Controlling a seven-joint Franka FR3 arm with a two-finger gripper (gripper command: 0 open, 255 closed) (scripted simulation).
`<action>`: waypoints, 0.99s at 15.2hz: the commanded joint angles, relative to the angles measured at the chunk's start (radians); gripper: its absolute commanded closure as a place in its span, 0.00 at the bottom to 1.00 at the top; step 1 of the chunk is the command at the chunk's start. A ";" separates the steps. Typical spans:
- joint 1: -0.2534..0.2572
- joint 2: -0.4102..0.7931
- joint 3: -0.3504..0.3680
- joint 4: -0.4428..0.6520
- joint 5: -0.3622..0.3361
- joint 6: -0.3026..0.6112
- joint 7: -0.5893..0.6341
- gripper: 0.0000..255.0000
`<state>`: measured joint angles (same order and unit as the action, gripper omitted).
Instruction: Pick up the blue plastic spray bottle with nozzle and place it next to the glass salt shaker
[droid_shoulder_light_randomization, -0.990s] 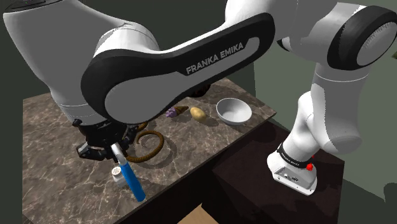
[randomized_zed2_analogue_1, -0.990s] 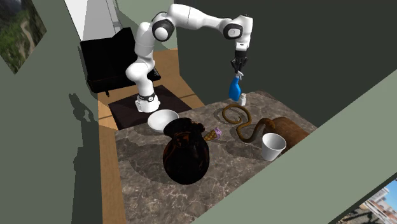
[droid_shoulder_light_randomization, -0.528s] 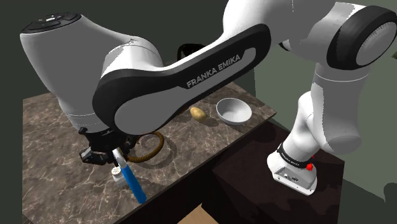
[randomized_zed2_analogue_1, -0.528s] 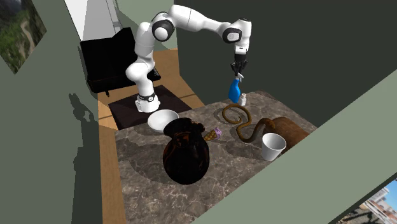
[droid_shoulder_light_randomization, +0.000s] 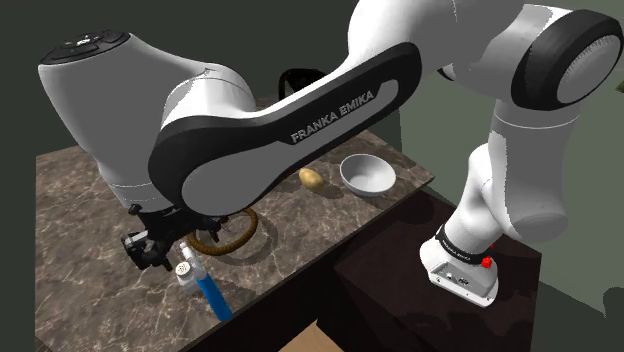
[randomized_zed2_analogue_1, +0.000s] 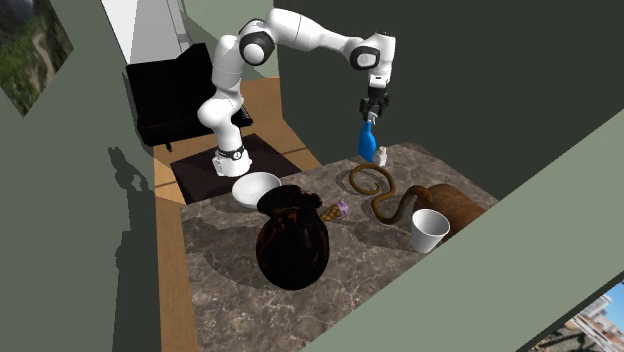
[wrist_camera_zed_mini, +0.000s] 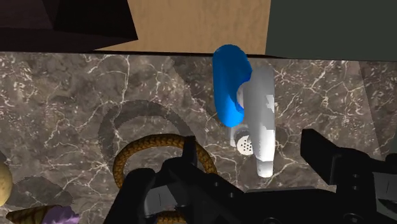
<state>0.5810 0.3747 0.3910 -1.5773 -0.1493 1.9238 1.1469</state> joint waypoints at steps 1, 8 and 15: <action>0.000 0.000 0.000 -0.001 0.000 -0.001 -0.001 0.00; 0.006 -0.012 0.005 0.103 0.008 -0.116 -0.006 0.00; 0.006 -0.012 0.005 0.103 0.008 -0.116 -0.006 0.00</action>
